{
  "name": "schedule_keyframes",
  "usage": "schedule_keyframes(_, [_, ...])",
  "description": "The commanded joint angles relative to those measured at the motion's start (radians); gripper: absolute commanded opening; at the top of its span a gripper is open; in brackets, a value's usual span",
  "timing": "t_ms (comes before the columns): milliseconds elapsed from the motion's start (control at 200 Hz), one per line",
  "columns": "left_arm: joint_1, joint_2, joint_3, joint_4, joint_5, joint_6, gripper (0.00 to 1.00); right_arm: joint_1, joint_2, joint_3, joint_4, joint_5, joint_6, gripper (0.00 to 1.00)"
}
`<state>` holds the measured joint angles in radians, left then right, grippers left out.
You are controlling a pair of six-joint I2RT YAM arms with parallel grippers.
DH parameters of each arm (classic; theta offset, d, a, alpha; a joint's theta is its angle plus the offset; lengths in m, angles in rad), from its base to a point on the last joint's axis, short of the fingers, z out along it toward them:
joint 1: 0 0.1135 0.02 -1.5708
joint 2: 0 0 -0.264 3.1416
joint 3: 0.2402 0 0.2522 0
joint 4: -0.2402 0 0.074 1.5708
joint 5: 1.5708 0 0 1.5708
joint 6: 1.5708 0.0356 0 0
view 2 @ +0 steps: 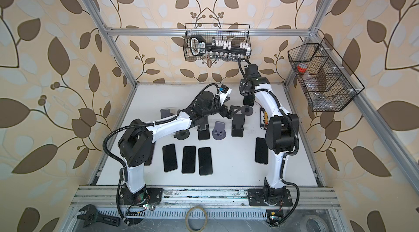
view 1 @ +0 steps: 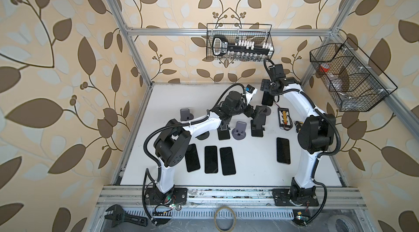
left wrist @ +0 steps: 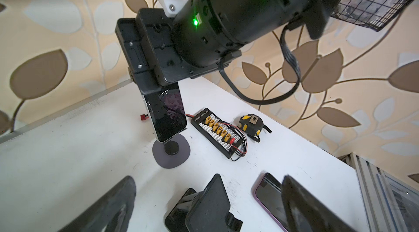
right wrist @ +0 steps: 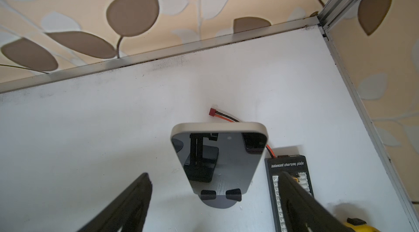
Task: Remove the phone from the phone stand
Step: 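Close the right gripper on the top of the standing phone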
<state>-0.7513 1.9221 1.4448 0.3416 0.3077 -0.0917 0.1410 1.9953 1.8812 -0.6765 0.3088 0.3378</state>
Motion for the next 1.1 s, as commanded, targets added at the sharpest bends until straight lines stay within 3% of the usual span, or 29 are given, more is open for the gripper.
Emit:
schedule_keyframes(0, [0.004, -0.002, 0.019, 0.039, 0.027, -0.022, 0.99, -0.004, 0.017, 0.036, 0.004, 0.005, -0.015, 0.88])
schedule_keyframes(1095, [-0.003, -0.006, -0.037, 0.077, 0.005, -0.1, 0.99, -0.023, 0.07, 0.052, 0.042, 0.031, -0.048, 0.81])
